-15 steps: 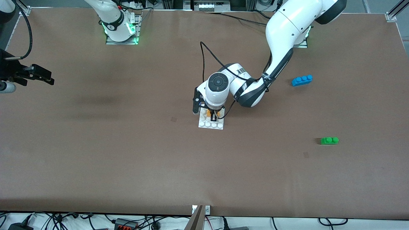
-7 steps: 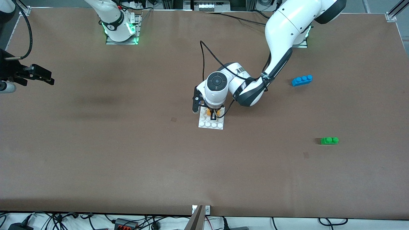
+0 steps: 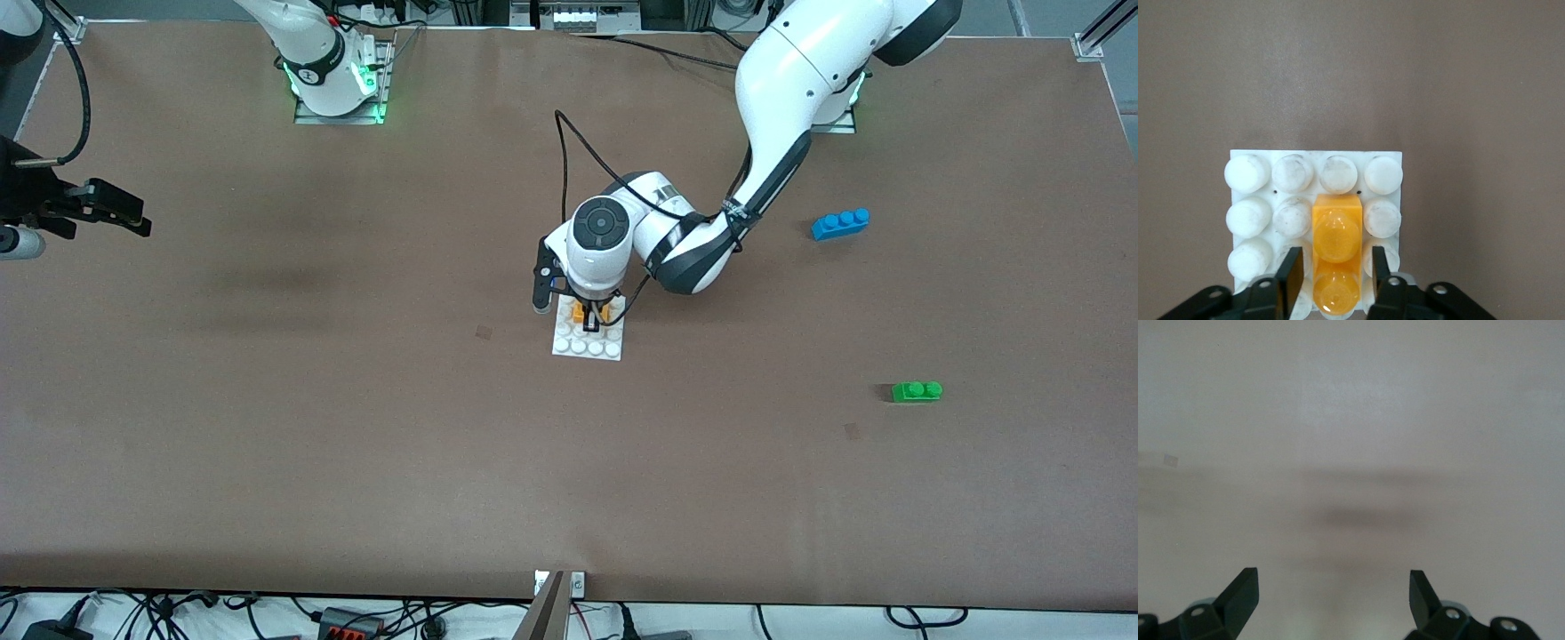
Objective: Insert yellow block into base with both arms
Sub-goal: 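Open the left gripper and lift it off the yellow brick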
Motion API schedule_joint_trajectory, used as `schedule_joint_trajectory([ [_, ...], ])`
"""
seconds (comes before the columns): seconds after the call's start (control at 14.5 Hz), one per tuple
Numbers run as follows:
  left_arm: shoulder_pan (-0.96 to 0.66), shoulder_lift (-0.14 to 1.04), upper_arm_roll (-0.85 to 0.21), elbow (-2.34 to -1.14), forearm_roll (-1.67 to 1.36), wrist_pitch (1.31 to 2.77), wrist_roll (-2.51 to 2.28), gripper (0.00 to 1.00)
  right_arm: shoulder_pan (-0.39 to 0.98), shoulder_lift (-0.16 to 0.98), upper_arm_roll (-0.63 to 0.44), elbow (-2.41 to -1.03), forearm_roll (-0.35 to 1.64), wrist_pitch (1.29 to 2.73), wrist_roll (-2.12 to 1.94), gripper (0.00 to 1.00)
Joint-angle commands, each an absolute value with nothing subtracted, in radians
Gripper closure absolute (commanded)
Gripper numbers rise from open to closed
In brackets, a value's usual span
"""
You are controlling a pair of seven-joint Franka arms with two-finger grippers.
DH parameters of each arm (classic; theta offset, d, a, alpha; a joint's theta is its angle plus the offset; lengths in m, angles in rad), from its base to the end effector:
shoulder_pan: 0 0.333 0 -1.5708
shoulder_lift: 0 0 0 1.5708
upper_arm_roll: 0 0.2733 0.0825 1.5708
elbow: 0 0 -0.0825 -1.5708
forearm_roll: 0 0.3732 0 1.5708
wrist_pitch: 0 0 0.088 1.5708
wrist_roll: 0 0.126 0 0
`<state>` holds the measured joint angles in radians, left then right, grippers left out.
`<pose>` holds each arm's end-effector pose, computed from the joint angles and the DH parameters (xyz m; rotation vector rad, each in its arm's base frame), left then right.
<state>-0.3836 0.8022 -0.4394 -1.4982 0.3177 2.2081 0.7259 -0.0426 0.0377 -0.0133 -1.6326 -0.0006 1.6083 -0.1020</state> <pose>0.4940 -0.4585 0.1808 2.1219 -2.2367 -0.0164 0.5515 -0.0308 0.5168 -3.1355 -0.0723 0.0971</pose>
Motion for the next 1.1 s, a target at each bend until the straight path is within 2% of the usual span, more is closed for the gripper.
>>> schedule_joint_trajectory([
  [0.0, -0.376, 0.767, -0.440, -1.526, 0.348, 2.197, 0.721, 0.00, -0.041, 0.032, -0.015, -1.637, 0.003, 1.601, -0.095, 0.00],
  [0.34, -0.362, 0.687, -0.443, -1.509, 0.331, 2.063, 0.693, 0.00, -0.041, 0.032, -0.015, -1.637, 0.003, 1.601, -0.095, 0.00],
  [0.76, -0.120, 0.608, -0.546, -1.500, 0.246, 1.976, 0.704, 0.00, -0.044, 0.032, -0.018, -1.637, 0.003, 1.601, -0.095, 0.00],
  [1.03, -0.003, 0.609, -0.594, -1.369, 0.157, 1.762, 0.706, 0.00, -0.043, 0.031, -0.018, -1.637, 0.002, 1.601, -0.095, 0.00],
])
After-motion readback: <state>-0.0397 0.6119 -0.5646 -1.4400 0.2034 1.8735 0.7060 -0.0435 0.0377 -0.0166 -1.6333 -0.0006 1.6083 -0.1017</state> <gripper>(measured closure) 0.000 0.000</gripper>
